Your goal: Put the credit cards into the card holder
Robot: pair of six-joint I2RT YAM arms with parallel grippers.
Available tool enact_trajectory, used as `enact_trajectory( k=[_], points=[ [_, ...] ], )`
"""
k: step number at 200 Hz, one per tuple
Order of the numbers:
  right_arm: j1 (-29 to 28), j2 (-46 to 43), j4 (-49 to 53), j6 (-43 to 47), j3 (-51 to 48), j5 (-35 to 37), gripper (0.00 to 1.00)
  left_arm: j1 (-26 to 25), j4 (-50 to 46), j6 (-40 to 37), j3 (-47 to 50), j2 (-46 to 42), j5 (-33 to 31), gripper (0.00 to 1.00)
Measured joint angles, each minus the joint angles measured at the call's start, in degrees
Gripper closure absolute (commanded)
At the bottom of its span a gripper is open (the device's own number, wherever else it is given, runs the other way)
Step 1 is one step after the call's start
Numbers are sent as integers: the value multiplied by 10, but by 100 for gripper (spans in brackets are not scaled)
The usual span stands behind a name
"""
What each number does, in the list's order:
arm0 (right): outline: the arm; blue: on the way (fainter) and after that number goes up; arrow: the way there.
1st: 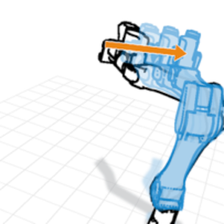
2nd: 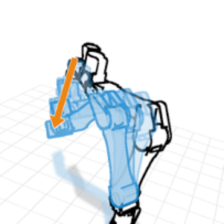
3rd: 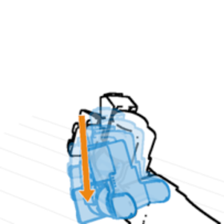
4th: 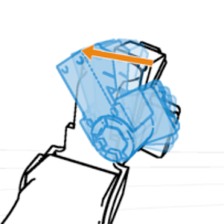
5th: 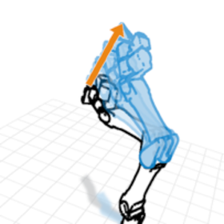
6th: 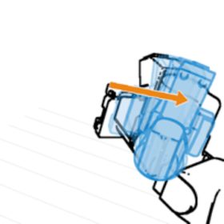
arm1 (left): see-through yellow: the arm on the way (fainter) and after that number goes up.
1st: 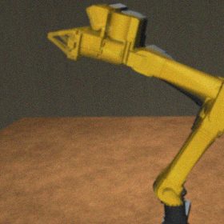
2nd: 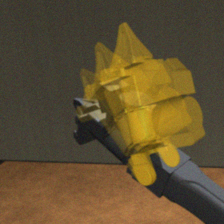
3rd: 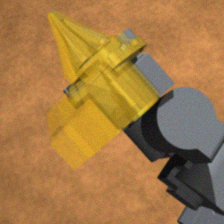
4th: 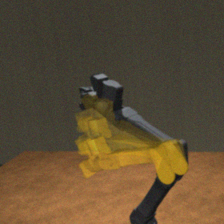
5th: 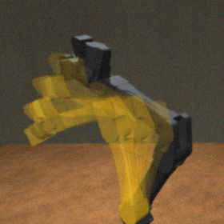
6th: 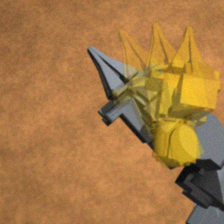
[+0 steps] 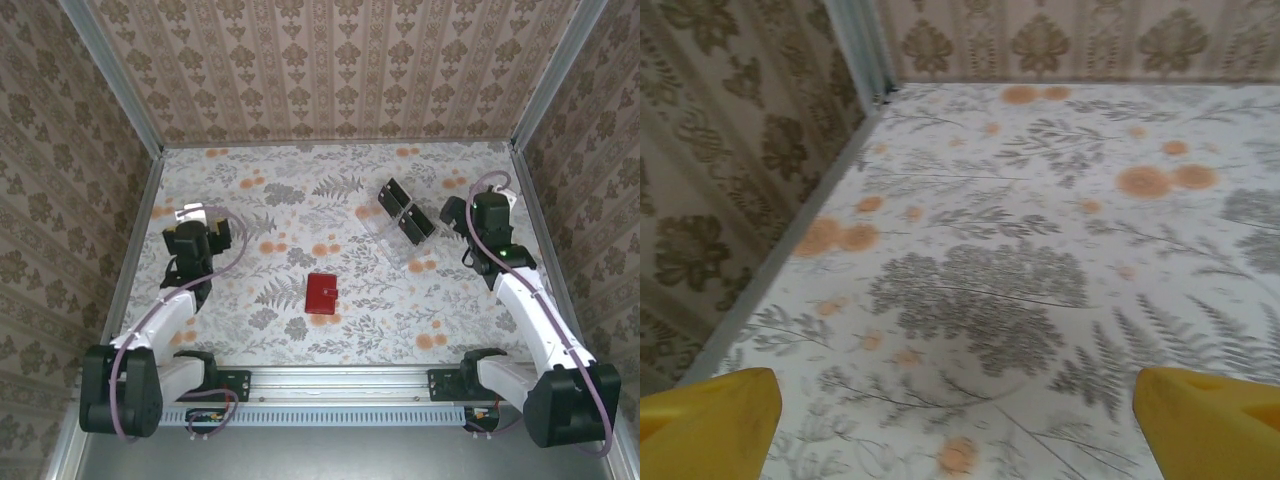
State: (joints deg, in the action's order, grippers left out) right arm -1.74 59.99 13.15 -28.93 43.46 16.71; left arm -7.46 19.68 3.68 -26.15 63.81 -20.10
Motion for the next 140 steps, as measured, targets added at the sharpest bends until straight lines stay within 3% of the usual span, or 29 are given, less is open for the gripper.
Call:
enact_trajectory(
  k=[58,140],
  points=[
    [54,8,-126,59,-118,40,0,12,130,-36,47,103,8,0],
    [61,73,-365,112,-245,33,0,23,314,-59,67,225,56,0]
  ],
)
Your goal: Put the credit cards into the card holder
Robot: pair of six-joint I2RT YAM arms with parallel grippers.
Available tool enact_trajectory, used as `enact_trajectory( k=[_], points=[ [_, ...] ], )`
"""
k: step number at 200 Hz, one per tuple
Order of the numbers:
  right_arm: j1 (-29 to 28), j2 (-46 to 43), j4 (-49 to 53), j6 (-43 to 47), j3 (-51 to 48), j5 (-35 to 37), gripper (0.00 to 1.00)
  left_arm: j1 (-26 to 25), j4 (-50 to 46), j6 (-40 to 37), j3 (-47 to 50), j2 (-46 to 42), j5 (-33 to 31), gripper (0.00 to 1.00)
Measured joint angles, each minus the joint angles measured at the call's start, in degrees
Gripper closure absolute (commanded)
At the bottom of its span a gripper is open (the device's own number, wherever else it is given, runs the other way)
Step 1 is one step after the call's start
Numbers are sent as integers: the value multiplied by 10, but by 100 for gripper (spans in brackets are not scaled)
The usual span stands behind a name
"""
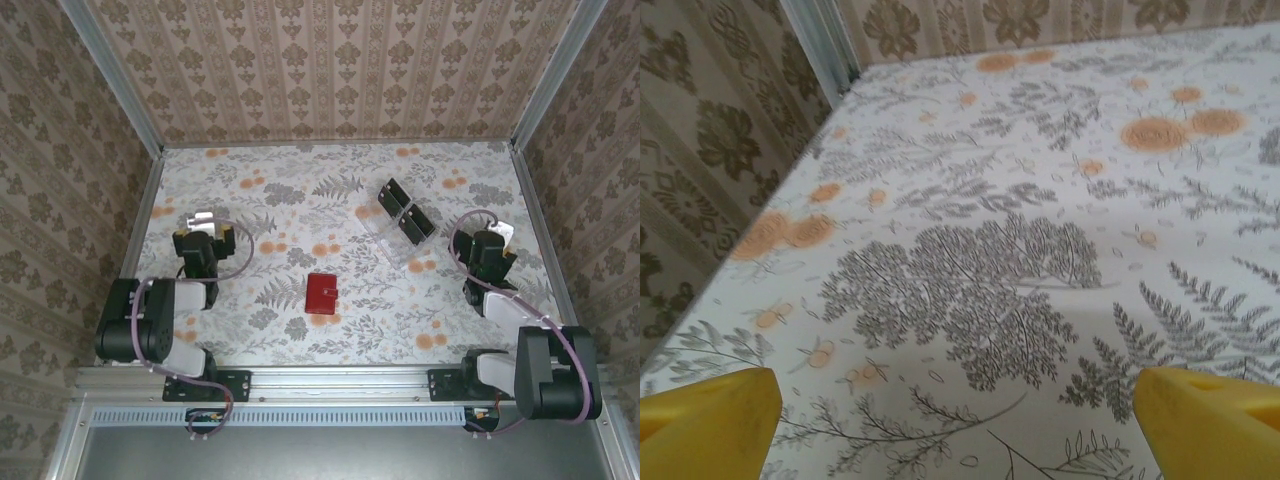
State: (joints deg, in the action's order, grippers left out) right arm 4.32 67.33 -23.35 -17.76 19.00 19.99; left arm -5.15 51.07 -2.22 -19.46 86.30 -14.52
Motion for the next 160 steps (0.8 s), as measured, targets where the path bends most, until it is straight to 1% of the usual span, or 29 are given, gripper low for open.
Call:
enact_trajectory(
  k=[15,39,62,76,98,113,135,160],
  points=[
    [3,7,-49,13,-10,-12,0,0,14,-3,0,22,8,0],
    [6,34,-128,31,-19,-40,0,5,12,-4,-4,25,22,0],
    [7,91,-209,41,-20,-65,0,20,10,-4,-14,25,39,0],
    [7,110,-213,45,-17,-76,0,25,10,-4,-16,25,46,0],
    [7,115,-222,57,-10,-102,1,26,9,-4,-16,25,54,0],
    [-4,122,-258,73,-13,-113,1,26,9,-4,-16,25,58,0],
    [-31,181,-358,89,-18,-118,0,26,9,-4,-16,25,58,0],
    [-41,189,-367,103,-12,-118,0,26,9,-4,-16,25,59,0]
  ],
)
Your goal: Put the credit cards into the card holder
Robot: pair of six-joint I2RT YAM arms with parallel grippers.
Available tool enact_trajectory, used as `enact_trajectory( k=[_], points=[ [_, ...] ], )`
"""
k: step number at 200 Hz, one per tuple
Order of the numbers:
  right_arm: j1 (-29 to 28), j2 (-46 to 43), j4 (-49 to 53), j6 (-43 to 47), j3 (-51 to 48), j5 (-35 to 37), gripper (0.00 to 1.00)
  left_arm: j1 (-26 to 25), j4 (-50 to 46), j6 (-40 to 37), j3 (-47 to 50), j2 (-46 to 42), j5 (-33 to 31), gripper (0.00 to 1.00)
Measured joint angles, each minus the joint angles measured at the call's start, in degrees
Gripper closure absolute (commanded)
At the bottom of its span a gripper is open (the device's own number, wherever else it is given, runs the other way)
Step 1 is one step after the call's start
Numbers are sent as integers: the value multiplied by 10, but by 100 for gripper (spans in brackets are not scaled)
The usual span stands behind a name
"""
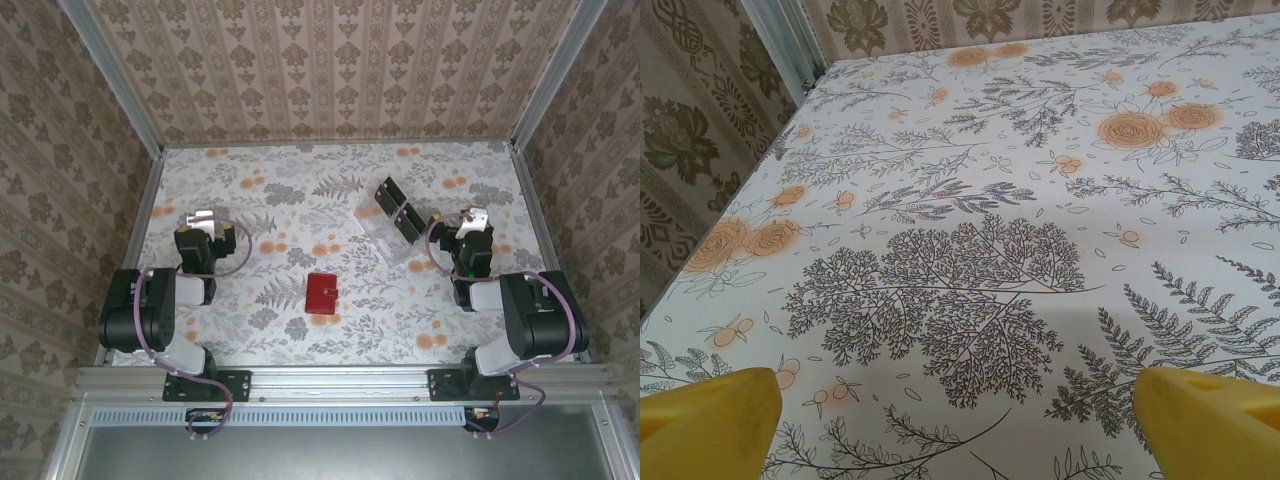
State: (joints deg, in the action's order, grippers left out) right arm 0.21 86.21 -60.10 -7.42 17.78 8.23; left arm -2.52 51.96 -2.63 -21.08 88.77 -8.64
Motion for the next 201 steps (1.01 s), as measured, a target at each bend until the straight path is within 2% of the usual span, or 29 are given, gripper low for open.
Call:
enact_trajectory(
  k=[45,201],
  points=[
    [-3,5,55,14,40,-1,0,1,-1,0,0,0,7,0],
    [-20,7,68,26,52,18,0,4,-10,0,-7,0,14,0]
  ],
)
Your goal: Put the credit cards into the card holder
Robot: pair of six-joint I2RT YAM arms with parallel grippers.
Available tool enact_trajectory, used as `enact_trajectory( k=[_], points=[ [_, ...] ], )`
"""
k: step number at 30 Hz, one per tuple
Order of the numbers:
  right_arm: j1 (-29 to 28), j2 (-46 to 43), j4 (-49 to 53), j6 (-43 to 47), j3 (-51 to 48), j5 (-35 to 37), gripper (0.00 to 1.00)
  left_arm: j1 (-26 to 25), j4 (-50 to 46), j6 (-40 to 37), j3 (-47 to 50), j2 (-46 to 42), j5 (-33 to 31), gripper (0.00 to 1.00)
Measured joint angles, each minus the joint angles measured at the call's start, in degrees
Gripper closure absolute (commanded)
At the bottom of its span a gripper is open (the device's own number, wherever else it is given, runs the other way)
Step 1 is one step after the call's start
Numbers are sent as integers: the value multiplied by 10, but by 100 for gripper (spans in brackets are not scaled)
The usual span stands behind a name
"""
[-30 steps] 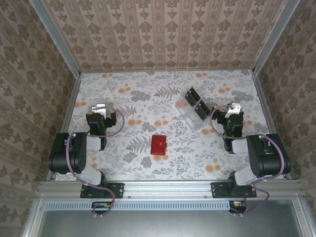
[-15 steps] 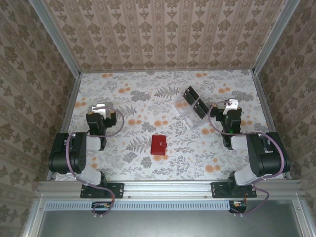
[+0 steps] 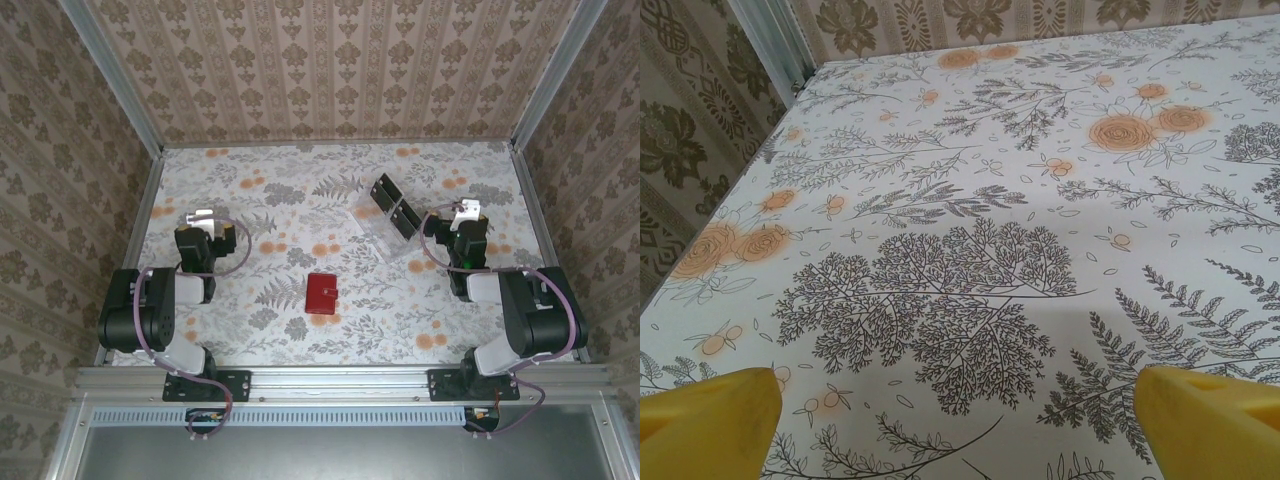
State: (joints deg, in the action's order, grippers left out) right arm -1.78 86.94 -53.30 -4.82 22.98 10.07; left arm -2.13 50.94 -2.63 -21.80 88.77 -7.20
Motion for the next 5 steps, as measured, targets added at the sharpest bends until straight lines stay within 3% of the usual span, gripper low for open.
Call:
enact_trajectory(
  k=[5],
  points=[
    [0,1,0,0,1,0,0,0,-3,0,0,0,0,0]
  ],
)
